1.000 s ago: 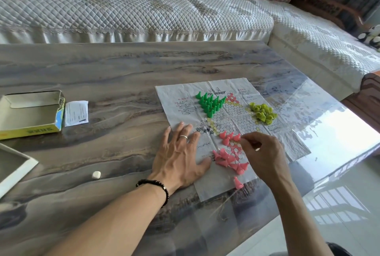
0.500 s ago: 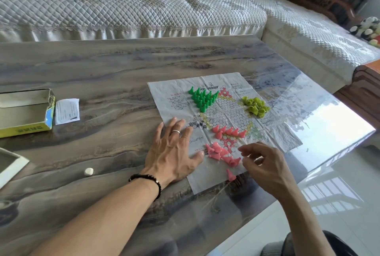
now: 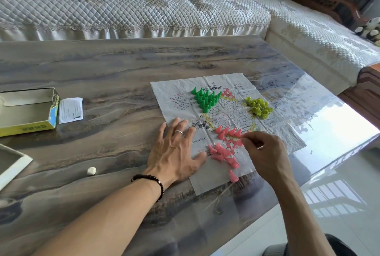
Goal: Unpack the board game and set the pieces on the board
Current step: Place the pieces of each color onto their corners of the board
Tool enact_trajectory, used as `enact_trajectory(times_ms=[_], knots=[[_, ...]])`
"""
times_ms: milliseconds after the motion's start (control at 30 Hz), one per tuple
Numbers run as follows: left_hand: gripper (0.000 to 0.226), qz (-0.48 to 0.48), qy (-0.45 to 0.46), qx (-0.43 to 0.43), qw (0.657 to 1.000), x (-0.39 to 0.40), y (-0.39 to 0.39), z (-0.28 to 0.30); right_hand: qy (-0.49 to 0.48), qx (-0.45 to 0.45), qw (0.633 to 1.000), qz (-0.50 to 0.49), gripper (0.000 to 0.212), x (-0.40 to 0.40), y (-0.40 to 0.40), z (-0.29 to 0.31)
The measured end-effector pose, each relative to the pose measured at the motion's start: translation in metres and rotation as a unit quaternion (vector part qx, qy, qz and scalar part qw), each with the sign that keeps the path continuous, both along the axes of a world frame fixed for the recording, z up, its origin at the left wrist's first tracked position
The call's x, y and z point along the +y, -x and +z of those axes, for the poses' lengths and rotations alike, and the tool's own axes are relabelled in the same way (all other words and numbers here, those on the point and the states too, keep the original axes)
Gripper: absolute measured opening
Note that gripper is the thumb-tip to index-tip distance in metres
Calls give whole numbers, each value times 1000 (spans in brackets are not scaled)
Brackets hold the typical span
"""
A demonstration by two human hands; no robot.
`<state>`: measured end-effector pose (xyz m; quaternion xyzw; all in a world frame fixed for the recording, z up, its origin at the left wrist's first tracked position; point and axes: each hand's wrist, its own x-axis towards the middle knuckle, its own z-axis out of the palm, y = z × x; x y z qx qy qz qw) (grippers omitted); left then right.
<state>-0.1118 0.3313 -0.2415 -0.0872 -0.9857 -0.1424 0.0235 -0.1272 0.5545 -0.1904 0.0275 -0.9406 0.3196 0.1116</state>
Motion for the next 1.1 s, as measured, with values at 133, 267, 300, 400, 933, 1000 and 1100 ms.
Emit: enact_trajectory(times_ms=[133, 267, 300, 400, 933, 1000, 1100], knots=[[80, 1, 2, -4, 1000, 0, 0, -1, 7, 2, 1000, -7, 9, -11, 11, -4], [81, -1, 6, -11, 1000, -1, 1, -3, 1, -10, 1000, -11, 10, -19, 15, -11], [81, -2, 6, -12, 1000, -1, 1, -3, 1, -12, 1000, -11, 10, -20, 15, -12], [81, -2, 6, -11, 1000, -1, 1, -3, 0, -13, 1000, -18, 10, -22, 17, -13], [81, 2, -7, -1, 1000, 0, 1, -5, 43, -69, 996, 20, 12, -14, -14, -12], [81, 6, -6, 1, 1000, 0, 1, -6, 30, -91, 995, 36, 5, -14, -16, -12], [80, 7, -4, 4, 1000, 0, 1, -5, 27, -106, 993, 44, 7, -16, -16, -12]])
